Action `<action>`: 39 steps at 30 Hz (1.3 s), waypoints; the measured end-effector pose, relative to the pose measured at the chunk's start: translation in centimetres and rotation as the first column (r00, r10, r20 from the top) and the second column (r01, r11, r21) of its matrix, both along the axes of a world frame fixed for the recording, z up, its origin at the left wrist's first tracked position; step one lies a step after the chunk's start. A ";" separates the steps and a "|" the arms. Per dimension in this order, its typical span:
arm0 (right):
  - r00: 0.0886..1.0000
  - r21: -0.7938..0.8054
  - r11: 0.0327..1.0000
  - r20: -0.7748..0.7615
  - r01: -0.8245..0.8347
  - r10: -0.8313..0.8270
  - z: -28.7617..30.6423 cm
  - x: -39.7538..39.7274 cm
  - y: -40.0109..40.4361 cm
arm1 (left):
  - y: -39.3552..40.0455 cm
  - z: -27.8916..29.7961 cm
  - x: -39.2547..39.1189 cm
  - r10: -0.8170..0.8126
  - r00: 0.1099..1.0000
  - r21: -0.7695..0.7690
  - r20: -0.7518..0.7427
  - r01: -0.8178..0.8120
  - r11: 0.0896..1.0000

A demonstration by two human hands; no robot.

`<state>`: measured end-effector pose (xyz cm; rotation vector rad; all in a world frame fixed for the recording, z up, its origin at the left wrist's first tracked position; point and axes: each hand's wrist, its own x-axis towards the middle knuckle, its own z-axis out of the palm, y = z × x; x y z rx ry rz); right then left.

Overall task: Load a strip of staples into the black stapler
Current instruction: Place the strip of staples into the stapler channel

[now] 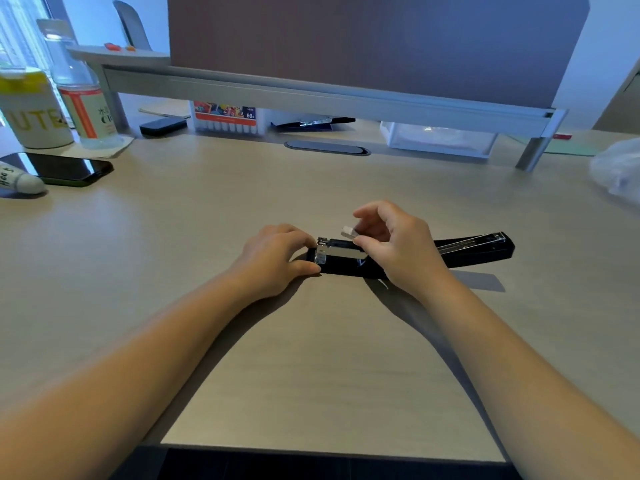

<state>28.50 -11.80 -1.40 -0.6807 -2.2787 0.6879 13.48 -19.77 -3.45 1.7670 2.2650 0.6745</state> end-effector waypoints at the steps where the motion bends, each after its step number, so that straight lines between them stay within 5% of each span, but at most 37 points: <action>1: 1.000 -0.005 1.000 0.012 -0.010 0.010 0.0 -0.1 0.0 | 0.1 0.0 -0.1 -0.003 1.000 -0.003 0.001 0.003 1.000; 39: 0.937 0.097 0.995 0.348 -0.019 -0.016 0.6 1.3 0.1 | 0.1 0.1 -0.1 0.003 1.000 -0.019 0.016 -0.002 1.000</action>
